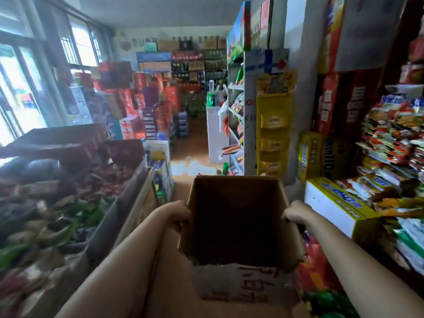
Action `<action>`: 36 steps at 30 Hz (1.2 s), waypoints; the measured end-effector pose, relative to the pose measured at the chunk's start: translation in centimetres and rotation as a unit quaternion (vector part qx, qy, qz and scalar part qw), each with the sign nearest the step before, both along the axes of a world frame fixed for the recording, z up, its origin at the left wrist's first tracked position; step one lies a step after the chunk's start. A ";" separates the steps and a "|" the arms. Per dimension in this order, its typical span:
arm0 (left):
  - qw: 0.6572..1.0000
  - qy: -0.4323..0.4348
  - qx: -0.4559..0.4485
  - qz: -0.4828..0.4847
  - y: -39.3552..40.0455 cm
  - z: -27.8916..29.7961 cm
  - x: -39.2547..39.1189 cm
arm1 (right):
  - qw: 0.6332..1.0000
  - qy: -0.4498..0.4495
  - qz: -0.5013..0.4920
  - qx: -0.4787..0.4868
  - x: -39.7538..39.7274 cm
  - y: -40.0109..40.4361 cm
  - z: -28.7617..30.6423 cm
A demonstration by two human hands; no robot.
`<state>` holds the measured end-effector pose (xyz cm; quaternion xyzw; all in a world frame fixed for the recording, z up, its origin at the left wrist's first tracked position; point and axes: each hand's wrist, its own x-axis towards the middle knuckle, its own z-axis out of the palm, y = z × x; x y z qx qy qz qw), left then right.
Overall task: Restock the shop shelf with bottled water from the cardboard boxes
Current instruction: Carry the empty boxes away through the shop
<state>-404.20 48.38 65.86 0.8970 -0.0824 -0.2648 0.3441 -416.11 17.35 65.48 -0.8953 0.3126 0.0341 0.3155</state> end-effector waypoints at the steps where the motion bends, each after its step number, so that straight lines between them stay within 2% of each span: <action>1: 1.000 -0.008 0.002 0.008 0.5 0.3 2.3 | 1.000 -0.004 0.003 0.001 2.8 0.3 0.0; 4: 0.999 -0.028 0.019 0.039 1.3 1.2 8.7 | 1.000 -0.011 0.015 0.006 10.6 0.8 -0.3; 10: 0.995 -0.023 -0.002 0.099 0.1 1.0 22.1 | 0.997 -0.035 0.065 0.011 25.9 -0.8 0.1; 16: 0.984 -0.029 -0.034 0.170 -2.0 1.3 34.4 | 0.993 -0.042 0.114 0.001 41.0 -3.5 2.8; 18: 0.983 -0.039 -0.018 0.181 -2.7 2.0 38.5 | 0.992 -0.043 0.115 0.003 45.9 -4.2 3.8; 28: 0.980 -0.032 -0.035 0.192 -3.3 -0.5 63.7 | 0.992 -0.047 0.120 0.015 71.4 -5.3 1.5; 36: 0.990 0.000 0.000 0.142 -2.8 1.1 88.7 | 0.991 -0.023 0.115 0.070 94.1 -5.3 2.6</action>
